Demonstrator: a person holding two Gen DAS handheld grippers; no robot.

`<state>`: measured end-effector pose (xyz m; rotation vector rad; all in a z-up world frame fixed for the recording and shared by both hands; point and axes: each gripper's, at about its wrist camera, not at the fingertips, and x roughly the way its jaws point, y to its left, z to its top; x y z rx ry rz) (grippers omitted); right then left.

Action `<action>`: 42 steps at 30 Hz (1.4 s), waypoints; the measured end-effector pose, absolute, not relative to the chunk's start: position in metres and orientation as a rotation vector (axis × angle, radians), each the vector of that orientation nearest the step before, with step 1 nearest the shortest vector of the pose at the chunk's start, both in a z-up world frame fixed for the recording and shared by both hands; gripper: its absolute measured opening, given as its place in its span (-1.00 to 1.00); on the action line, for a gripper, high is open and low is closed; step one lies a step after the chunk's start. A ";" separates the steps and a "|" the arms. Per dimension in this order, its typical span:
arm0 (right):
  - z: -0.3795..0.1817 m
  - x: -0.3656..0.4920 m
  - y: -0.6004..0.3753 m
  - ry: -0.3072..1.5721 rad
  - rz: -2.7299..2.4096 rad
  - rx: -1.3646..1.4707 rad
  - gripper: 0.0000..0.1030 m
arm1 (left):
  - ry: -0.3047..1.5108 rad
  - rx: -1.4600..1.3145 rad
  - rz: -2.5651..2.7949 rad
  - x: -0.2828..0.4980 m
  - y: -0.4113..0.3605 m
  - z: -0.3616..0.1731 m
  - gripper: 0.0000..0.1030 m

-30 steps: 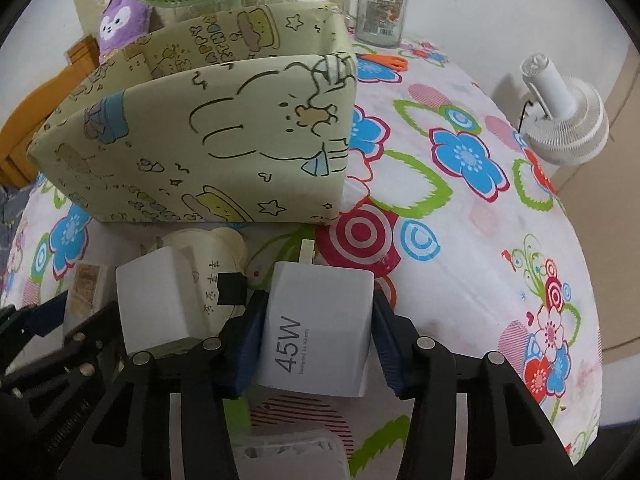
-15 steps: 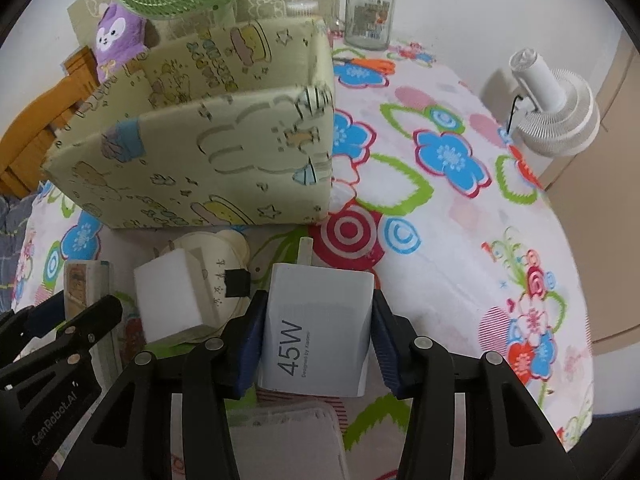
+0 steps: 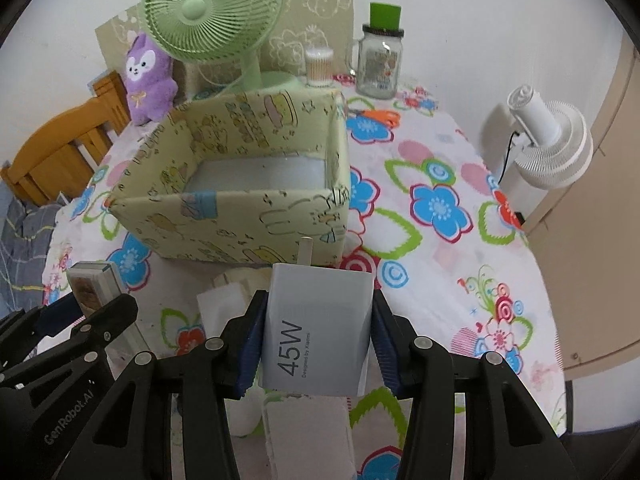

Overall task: Organize rigid objects
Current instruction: 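Lift the power strip with left gripper while right carries the square charger toward the box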

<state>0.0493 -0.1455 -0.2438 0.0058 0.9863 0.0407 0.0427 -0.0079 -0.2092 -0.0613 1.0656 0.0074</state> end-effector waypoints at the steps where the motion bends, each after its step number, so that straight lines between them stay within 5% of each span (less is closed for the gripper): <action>1: -0.240 0.048 -0.145 0.982 0.044 0.004 0.00 | 1.060 -0.062 0.006 0.041 -0.008 -0.206 -0.13; 42: -0.104 0.023 -0.157 0.784 0.028 0.028 0.00 | 0.840 -0.052 -0.049 0.029 -0.029 -0.077 -0.13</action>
